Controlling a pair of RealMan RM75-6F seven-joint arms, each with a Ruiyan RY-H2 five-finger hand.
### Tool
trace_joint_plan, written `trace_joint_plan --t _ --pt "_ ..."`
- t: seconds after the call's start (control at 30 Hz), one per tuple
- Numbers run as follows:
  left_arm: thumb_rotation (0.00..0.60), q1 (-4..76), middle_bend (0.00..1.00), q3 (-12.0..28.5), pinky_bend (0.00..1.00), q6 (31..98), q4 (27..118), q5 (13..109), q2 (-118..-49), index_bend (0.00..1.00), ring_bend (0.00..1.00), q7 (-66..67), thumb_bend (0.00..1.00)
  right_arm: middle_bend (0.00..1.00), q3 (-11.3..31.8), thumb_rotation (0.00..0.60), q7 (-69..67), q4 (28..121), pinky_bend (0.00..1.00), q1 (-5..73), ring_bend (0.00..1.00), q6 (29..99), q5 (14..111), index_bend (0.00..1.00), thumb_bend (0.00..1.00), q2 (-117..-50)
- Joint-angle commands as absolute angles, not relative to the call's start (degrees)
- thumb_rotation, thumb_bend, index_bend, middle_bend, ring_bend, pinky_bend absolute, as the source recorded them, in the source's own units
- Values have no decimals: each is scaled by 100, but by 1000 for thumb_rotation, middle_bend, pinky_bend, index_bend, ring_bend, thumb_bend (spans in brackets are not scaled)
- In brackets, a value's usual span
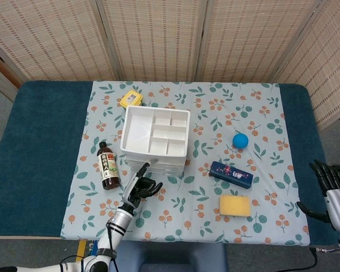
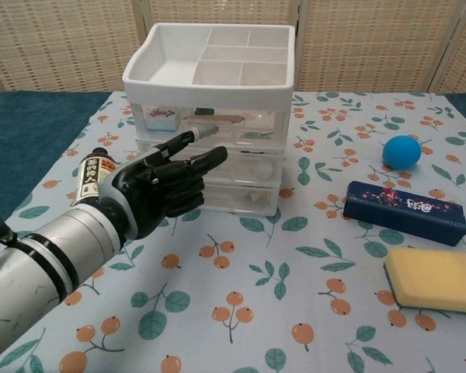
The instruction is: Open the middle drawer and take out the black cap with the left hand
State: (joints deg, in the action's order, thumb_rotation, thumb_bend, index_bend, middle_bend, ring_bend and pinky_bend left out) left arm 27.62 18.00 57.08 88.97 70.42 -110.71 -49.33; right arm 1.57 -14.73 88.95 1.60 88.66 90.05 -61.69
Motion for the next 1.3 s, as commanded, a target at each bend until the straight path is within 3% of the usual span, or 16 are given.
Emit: trace_joint_plan --t 0.03,0.47,1.3 --pt "600 2785 1000 1822 1000 5668 8891 7001 -11087 165 1000 -4933 299 0 158 600 -1487 8883 0 159 0 8859 9000 0 198 -6174" --pt "600 2928 1000 2049 1000 5433 8881 6711 -11154 166 1000 -4914 299 0 168 600 -1577 8788 0 161 0 8817 8964 0 197 -6202" --pt "600 2956 1000 2227 1000 5289 8877 6412 -11200 261 1000 -4824 300 0 174 600 -1625 8740 0 135 0 8817 8948 0 198 -6224"
